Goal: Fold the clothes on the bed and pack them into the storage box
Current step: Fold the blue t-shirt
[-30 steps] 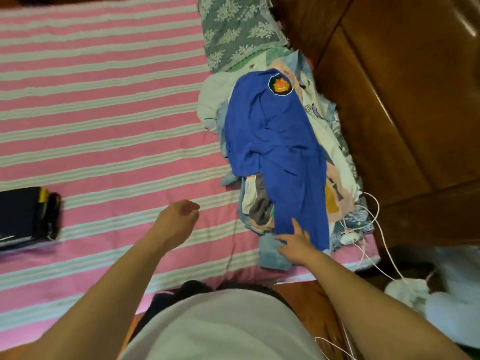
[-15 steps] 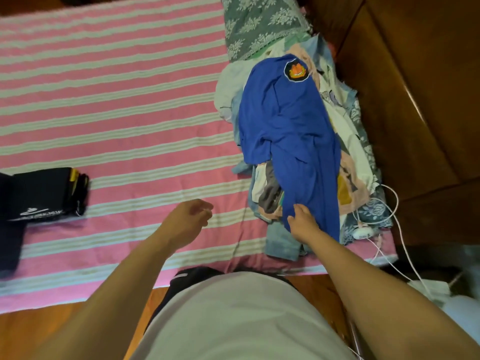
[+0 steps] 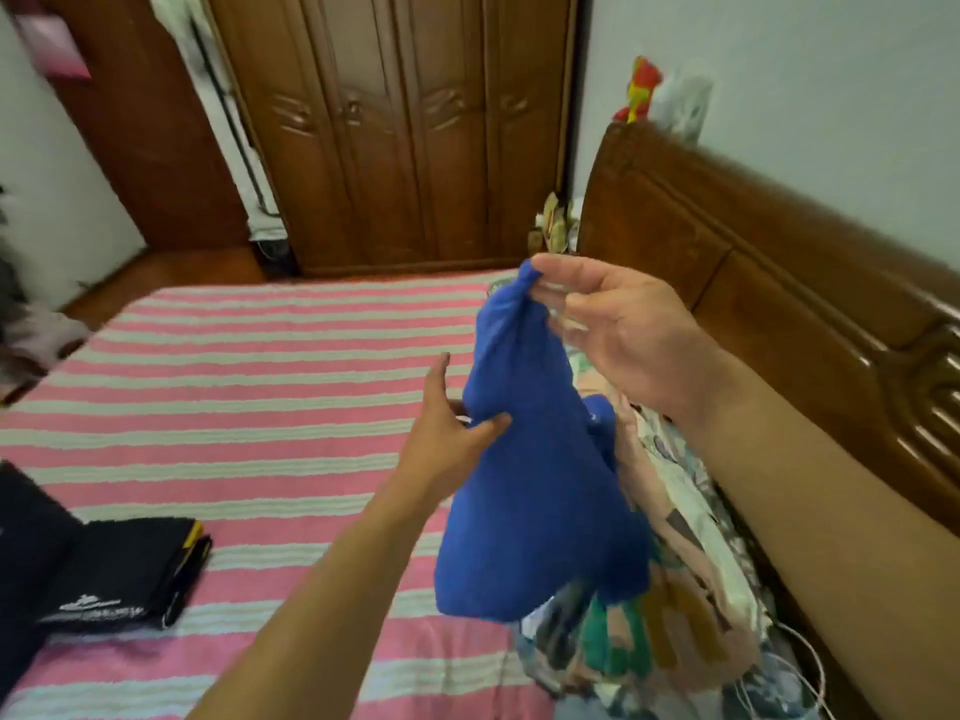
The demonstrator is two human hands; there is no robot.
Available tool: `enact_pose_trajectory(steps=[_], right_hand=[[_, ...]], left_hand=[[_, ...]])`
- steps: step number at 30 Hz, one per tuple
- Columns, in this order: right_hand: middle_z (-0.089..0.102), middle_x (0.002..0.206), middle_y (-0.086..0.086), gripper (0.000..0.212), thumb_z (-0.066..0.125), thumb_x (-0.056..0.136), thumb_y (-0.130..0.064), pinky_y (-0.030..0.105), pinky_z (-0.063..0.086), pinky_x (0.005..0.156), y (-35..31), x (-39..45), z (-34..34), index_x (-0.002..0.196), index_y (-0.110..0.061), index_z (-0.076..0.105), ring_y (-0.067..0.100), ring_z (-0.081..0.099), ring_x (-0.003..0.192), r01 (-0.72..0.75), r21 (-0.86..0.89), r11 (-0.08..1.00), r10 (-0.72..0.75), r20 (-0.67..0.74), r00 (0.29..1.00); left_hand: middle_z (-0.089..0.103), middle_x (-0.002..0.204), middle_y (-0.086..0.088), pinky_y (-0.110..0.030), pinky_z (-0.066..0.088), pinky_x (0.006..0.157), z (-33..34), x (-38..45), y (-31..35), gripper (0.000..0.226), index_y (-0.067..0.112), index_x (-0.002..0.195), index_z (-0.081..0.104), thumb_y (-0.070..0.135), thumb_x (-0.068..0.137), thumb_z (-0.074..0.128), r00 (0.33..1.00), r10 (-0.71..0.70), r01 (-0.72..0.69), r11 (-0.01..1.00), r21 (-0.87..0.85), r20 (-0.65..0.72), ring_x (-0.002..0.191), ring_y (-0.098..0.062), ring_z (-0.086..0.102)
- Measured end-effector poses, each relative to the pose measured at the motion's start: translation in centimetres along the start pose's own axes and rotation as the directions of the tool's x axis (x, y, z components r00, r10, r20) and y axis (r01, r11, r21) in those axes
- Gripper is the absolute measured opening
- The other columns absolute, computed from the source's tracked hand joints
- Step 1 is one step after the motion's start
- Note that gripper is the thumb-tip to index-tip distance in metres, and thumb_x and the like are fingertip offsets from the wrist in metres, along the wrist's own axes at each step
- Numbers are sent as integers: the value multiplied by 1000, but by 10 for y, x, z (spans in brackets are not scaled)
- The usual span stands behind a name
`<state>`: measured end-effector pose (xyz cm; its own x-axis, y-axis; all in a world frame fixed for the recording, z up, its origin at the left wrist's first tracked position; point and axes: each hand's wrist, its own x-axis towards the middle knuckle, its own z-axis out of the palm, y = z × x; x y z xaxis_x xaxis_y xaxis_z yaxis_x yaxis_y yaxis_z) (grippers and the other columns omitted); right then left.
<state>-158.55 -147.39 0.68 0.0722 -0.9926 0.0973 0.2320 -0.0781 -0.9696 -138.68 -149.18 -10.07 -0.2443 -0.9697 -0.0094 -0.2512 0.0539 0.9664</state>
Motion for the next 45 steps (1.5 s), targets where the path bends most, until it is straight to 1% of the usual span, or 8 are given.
enact_pose_trajectory(steps=[3, 9, 14, 17, 21, 31, 40, 45], right_hand=[[68, 128, 5, 41, 41, 99, 1, 44, 41, 110, -42, 30, 10, 133, -8, 60, 17, 63, 122, 71, 124, 990, -63, -65, 996], [69, 118, 11, 19, 54, 99, -10, 46, 47, 106, -63, 62, 54, 115, -5, 63, 24, 65, 115, 25, 193, 981, 3, -142, 990], [46, 144, -2, 40, 70, 89, -48, 35, 39, 110, -41, 75, 93, 122, -26, 66, 13, 46, 130, 109, -692, 714, -204, -56, 977], [65, 127, -6, 31, 67, 96, -28, 35, 48, 104, -25, 75, 117, 126, -26, 64, 10, 60, 117, 207, -607, 768, -29, 290, 957], [73, 99, 5, 16, 59, 99, -10, 56, 54, 94, -11, 86, 134, 100, -20, 72, 25, 68, 99, 199, -689, 697, 28, 303, 953], [76, 99, 1, 15, 66, 97, -19, 51, 55, 97, -24, 90, 160, 103, -23, 79, 26, 68, 104, 124, -687, 716, 61, 238, 969], [71, 109, -6, 34, 65, 92, 4, 23, 59, 83, -32, 70, 158, 117, -17, 74, 16, 65, 106, 248, -580, 776, -160, 198, 967], [71, 111, -7, 26, 55, 101, -31, 27, 60, 83, -39, 61, 150, 124, -30, 68, 15, 70, 98, 94, -656, 749, 93, 244, 965]], left_hand=[[63, 85, 4, -35, 42, 74, -58, 11, 48, 34, 8, 100, 69, 38, 83, 70, 994, 110, -110, 993, 33, 1, 78, -12, 55], [76, 105, -7, -33, 59, 77, -122, 6, 129, 26, 8, 117, 69, -3, 98, 54, 995, 82, -66, 968, -241, 57, 96, -22, 72], [74, 95, -2, -33, 53, 84, -152, 14, 156, 16, 10, 108, 69, 2, 98, 60, 972, 201, -228, 925, 302, 119, 88, -12, 67], [71, 97, 12, -28, 53, 87, -165, 16, 171, 19, 27, 101, 74, 11, 96, 67, 940, 276, -340, 726, 597, 201, 95, -10, 66], [67, 95, 0, -36, 53, 79, -185, 18, 172, 14, 31, 100, 72, 18, 95, 69, 945, 253, -322, 602, 731, 209, 87, -19, 63], [75, 115, 5, -38, 56, 97, -235, 5, 170, 44, 20, 123, 68, 52, 96, 56, 893, -388, 223, 821, 525, 227, 108, -17, 71], [73, 112, -7, -38, 59, 85, -242, 8, 157, 19, 11, 111, 68, 7, 93, 71, 946, -269, 159, 871, 466, 180, 103, -25, 71], [68, 105, -8, -39, 55, 85, -242, 10, 155, 11, 17, 96, 67, 8, 91, 72, 998, -15, -24, 837, 547, 67, 98, -25, 66]])
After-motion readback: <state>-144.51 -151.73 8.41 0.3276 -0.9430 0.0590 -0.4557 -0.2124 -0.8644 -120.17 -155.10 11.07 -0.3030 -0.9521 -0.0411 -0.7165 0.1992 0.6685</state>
